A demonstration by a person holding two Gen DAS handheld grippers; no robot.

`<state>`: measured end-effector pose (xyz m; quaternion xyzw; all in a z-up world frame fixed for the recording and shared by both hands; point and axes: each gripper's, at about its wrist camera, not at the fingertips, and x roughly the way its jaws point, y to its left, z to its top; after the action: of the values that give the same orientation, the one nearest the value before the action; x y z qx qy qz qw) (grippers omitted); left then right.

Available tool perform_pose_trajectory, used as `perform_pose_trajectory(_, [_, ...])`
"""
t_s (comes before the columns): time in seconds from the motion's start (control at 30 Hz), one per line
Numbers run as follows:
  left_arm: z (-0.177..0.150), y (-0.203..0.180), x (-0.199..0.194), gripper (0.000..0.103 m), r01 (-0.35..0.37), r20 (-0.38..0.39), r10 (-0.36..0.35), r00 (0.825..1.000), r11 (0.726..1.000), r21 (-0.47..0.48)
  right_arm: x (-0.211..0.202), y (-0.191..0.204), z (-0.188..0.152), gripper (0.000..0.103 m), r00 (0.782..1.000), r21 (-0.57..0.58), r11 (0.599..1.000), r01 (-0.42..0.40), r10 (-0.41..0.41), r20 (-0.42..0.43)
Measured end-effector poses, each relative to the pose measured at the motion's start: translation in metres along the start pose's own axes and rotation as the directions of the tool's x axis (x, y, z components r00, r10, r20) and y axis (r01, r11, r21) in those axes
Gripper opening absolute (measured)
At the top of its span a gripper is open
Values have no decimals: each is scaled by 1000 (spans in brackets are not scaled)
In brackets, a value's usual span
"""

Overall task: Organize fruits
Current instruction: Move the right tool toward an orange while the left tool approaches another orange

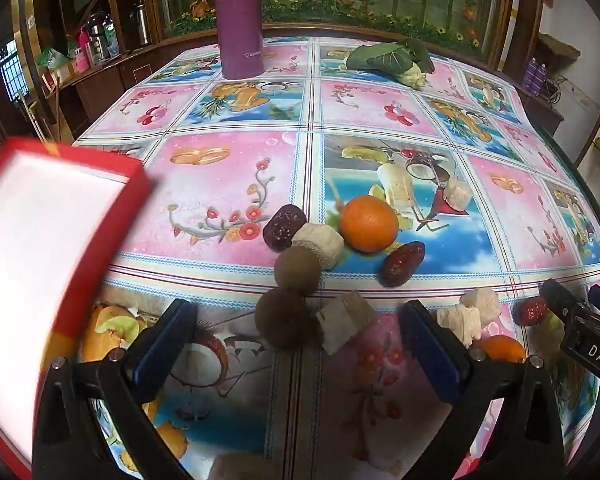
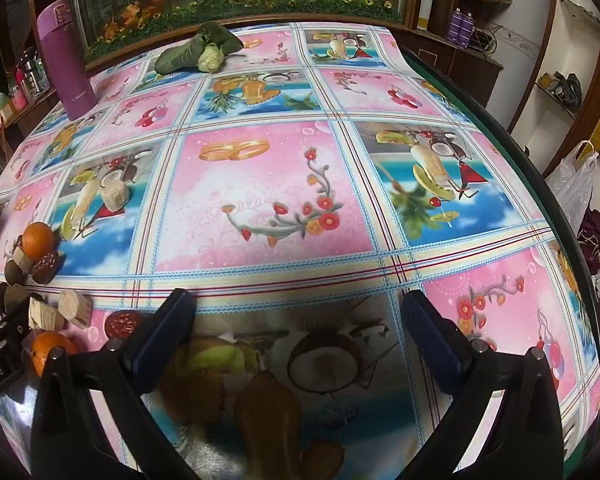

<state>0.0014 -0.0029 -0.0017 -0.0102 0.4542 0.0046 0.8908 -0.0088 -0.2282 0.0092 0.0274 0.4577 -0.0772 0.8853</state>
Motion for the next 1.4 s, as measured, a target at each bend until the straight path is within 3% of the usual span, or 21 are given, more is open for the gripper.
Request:
perform_pose_trajectory(0.83, [-1, 1, 0, 102, -1, -1, 1, 1000, 1000, 1, 0, 0, 0, 103, 1000, 1, 1000, -1, 1, 0])
perform_pose_trajectory(0.93, [-2, 3, -5, 100, 25, -24, -24, 999, 1000, 16, 1, -2, 1, 103, 1000, -15, 1000, -17, 16, -21])
perform_pose_trajectory(1.0, [-6, 7, -23, 99, 53, -11, -52, 999, 998, 27, -6, -8, 2, 103, 999, 4, 999, -43, 43, 0])
perform_pose_trajectory(1.2, [-29, 39, -124, 101, 50, 174, -80, 982, 984, 170, -51, -5, -13, 103, 980, 24, 991, -135, 130, 149])
perform_pose_trajectory(1.33, [-61, 80, -164, 101, -52, 262, 10, 965, 987, 154, -73, 10, -22, 103, 962, -10, 982, -191, 189, 198])
perform_pose_trajectory(1.4, [-75, 98, -168, 101, -92, 261, 57, 964, 988, 124, -80, 20, -26, 103, 960, -32, 980, -196, 198, 197])
